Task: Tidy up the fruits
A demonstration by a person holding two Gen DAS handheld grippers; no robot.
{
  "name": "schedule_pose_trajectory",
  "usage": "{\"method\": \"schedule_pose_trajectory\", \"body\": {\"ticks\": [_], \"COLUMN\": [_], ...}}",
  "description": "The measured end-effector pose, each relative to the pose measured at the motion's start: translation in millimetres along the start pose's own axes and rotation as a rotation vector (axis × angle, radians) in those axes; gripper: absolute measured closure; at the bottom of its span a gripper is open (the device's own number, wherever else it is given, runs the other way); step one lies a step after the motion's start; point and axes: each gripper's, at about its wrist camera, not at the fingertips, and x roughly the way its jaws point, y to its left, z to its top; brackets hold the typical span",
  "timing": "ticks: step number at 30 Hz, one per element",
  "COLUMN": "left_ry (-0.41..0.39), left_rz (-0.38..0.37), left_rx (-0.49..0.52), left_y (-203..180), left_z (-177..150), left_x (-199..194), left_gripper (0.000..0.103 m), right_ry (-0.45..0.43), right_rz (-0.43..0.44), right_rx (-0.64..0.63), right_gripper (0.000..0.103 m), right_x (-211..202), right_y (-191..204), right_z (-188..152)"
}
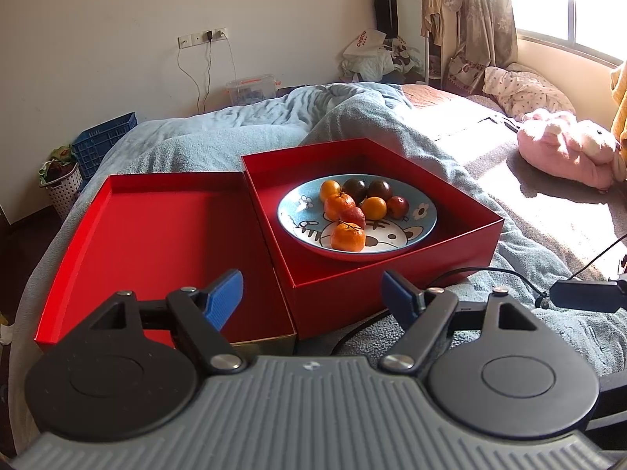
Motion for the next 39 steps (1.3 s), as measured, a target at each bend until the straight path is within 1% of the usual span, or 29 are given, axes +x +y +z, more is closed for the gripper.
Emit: {"method": "schedule_pose_trajectory", "body": {"ticks": [39], "left_ry": [0.007], "left_rz": [0.004], "left_rx": [0.001], "left_y": [2.1], "left_z": [-3.5], "left_x": [3.0], "left_gripper": [0.021], "right_ry": [0.023], "right_rz": [0.011], "right_rx": [-0.006], "right_gripper": [0.026], "right_x": [5.9], "right_y": [-0.6], "right_z": [-6.9]}}
